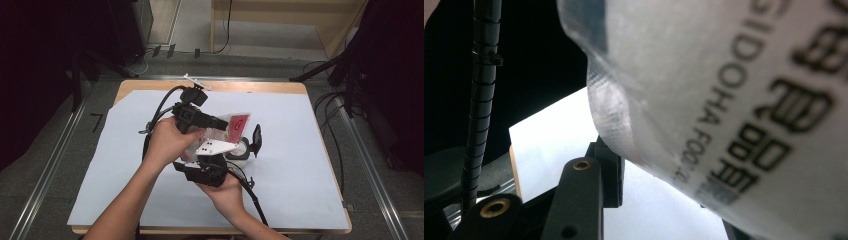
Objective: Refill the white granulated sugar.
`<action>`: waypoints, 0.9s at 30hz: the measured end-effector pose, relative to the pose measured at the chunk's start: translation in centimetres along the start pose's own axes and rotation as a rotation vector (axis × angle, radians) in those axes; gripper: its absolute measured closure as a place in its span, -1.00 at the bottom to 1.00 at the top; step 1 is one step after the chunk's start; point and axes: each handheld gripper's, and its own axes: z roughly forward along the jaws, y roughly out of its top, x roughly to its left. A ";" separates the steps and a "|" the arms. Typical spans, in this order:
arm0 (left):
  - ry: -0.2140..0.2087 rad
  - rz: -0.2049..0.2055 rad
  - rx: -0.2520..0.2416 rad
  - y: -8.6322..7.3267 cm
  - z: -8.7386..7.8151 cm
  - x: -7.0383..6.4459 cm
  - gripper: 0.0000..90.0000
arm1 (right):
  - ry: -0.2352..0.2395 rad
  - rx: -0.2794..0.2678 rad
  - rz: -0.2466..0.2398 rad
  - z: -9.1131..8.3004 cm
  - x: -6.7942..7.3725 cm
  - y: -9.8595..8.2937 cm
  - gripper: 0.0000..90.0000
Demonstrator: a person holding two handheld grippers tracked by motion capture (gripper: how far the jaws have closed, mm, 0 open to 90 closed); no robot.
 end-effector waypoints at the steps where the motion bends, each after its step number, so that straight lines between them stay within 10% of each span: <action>1: -0.001 0.002 -0.001 0.0 0.0 0.0 0.71 | 0.000 0.000 -0.001 0.0 0.0 0.0 0.42; 27: 0.001 0.001 -0.001 0.2 0.0 -0.3 0.71 | 0.004 -0.004 0.014 -0.1 0.1 0.2 0.42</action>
